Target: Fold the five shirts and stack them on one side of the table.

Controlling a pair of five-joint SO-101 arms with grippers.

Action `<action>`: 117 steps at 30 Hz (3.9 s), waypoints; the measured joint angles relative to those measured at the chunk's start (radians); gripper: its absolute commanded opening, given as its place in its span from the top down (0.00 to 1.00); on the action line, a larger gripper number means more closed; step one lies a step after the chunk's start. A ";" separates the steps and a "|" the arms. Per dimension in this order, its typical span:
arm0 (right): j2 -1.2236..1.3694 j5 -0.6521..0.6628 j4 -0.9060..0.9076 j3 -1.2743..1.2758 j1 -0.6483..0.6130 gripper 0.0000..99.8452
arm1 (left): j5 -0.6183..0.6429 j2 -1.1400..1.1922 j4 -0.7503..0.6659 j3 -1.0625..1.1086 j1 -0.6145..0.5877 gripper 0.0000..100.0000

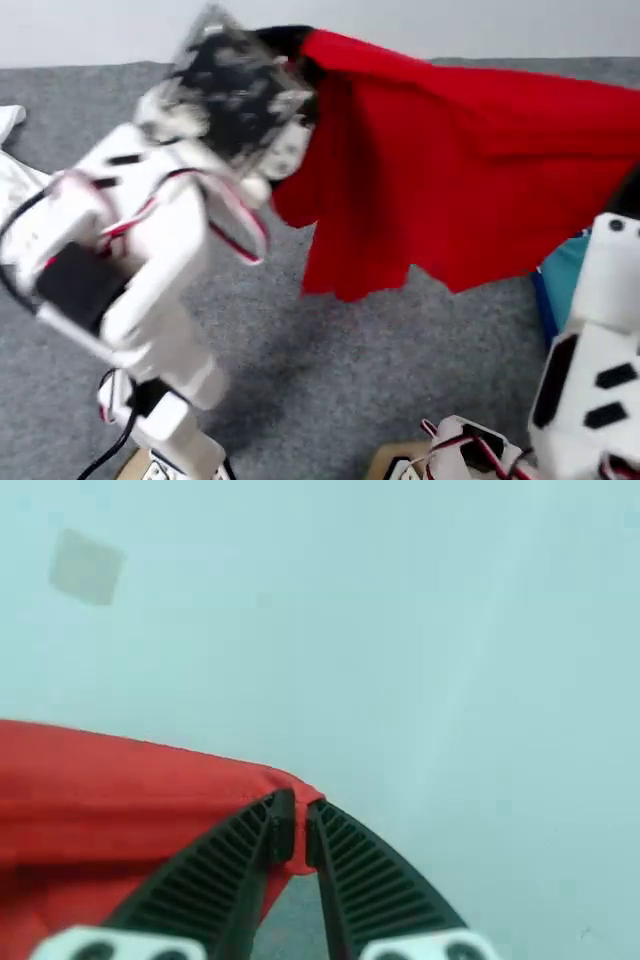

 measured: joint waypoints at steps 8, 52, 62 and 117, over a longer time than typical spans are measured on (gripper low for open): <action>-0.087 -0.005 -0.075 0.000 0.000 0.99 | -0.078 -0.144 0.000 -0.002 -0.052 1.00; -0.089 -0.011 -0.420 0.824 -0.186 0.99 | -0.264 -0.548 -0.032 1.442 -0.184 1.00; -0.089 0.011 -0.588 0.937 -0.226 0.99 | -0.104 -0.546 -0.196 1.781 -0.046 1.00; -0.585 0.160 -0.841 1.370 -0.218 0.99 | -0.006 0.137 -0.117 0.931 -0.057 0.88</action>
